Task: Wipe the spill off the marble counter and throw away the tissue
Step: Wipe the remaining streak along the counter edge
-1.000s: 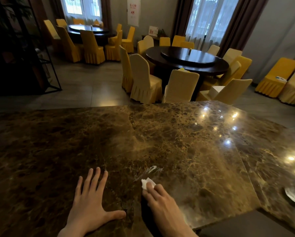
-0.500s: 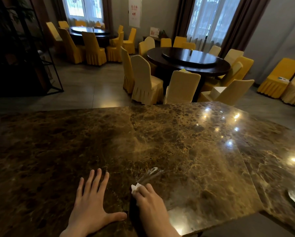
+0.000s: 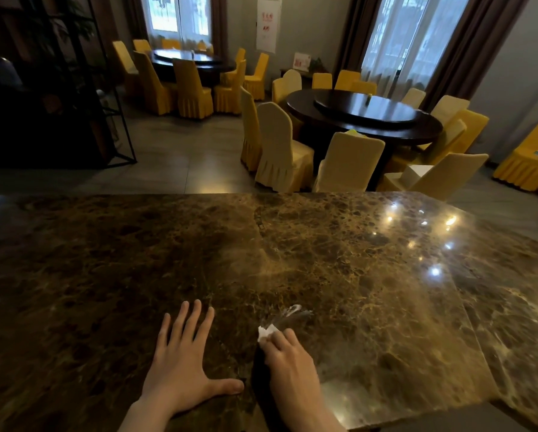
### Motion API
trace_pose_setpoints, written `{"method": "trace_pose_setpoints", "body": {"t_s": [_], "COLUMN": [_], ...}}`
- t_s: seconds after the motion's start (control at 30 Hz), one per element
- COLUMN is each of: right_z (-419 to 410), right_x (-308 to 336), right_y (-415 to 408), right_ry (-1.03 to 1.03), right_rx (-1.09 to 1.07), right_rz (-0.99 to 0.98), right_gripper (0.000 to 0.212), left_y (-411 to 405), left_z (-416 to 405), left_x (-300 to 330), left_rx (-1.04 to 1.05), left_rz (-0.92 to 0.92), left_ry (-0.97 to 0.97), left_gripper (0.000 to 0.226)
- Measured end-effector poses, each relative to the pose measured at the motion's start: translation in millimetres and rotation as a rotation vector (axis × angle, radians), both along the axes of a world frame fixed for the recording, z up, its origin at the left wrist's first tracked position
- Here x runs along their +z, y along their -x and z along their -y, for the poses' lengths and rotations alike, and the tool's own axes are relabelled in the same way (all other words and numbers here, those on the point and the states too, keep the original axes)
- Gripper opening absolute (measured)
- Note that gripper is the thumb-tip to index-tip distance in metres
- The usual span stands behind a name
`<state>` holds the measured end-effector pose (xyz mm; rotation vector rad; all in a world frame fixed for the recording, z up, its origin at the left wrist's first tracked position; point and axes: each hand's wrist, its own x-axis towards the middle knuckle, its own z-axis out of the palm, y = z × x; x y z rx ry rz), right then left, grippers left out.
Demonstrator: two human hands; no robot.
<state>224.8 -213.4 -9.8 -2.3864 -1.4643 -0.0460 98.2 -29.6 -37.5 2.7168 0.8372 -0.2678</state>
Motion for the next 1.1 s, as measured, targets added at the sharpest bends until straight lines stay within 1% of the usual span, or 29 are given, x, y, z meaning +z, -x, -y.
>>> {"method": "trace_pose_setpoints", "body": {"t_s": [0.07, 0.1, 0.23, 0.3, 0.37, 0.5, 0.57, 0.63, 0.73, 0.8, 0.83, 0.9, 1.0, 1.03, 1.1], "right_z": [12.2, 18.8, 28.0, 18.3, 8.6, 26.0, 38.2, 43.7, 42.8, 35.9, 29.6, 17.9, 18.6, 25.6, 37.6], "right_x": [4.3, 7.6, 11.5, 9.5, 8.4, 2.0, 4.3, 6.4, 11.3, 11.4, 10.9, 8.6, 1.2, -0.4, 0.7], "right_y": [-12.1, -20.9, -54.0, -46.5, -26.1, -0.2, -12.4, -34.1, -67.7, -74.6, -71.0, -54.1, -27.9, -29.0, -48.1], "right_ry": [0.03, 0.033, 0.011, 0.015, 0.017, 0.005, 0.033, 0.043, -0.046, -0.054, -0.053, -0.053, -0.001, 0.013, 0.009], "right_rx": [-0.007, -0.052, -0.35, -0.412, -0.351, -0.066, -0.037, -0.165, -0.445, -0.544, -0.551, -0.475, -0.189, -0.125, -0.115], "right_rz": [0.005, 0.006, 0.02, 0.004, -0.027, -0.083, -0.065, -0.059, -0.104, -0.11, -0.11, -0.103, -0.095, -0.09, -0.073], "right_gripper": [0.021, 0.019, 0.022, 0.024, 0.029, 0.039, 0.037, 0.034, 0.029, 0.025, 0.025, 0.026, 0.038, 0.041, 0.042], "left_y": [1.2, 1.7, 1.9, 2.4, 3.2, 2.6, 3.7, 3.9, 4.0, 4.2, 4.3, 3.3, 3.8, 3.3, 3.6], "left_z": [-0.1, -0.4, 0.0, -0.2, 0.1, 2.2, 3.4, 3.4, 3.9, 3.6, 2.8, 2.5, 1.5, 1.5, 2.1], "left_x": [-0.9, -1.5, -2.7, -3.4, -4.5, -5.2, -3.6, -2.5, -2.7, -3.7, -4.9, -6.8, -9.1, -9.8, -9.3], "left_rx": [-0.002, -0.001, 0.005, 0.002, 0.002, 0.012, 0.009, 0.007, 0.017, 0.009, 0.008, 0.005, 0.011, 0.018, 0.02], "left_rz": [0.021, 0.029, 0.061, 0.069, 0.094, 0.092, 0.092, 0.084, 0.095, 0.097, 0.099, 0.103, 0.124, 0.129, 0.124], "left_ry": [-0.005, -0.002, 0.005, 0.007, 0.004, -0.034, -0.041, -0.037, -0.039, -0.041, -0.042, -0.043, -0.04, -0.038, -0.04], "left_gripper": [0.157, 0.157, 0.158, 0.157, 0.155, 0.157, 0.157, 0.157, 0.156, 0.156, 0.156, 0.156, 0.155, 0.155, 0.155]}}
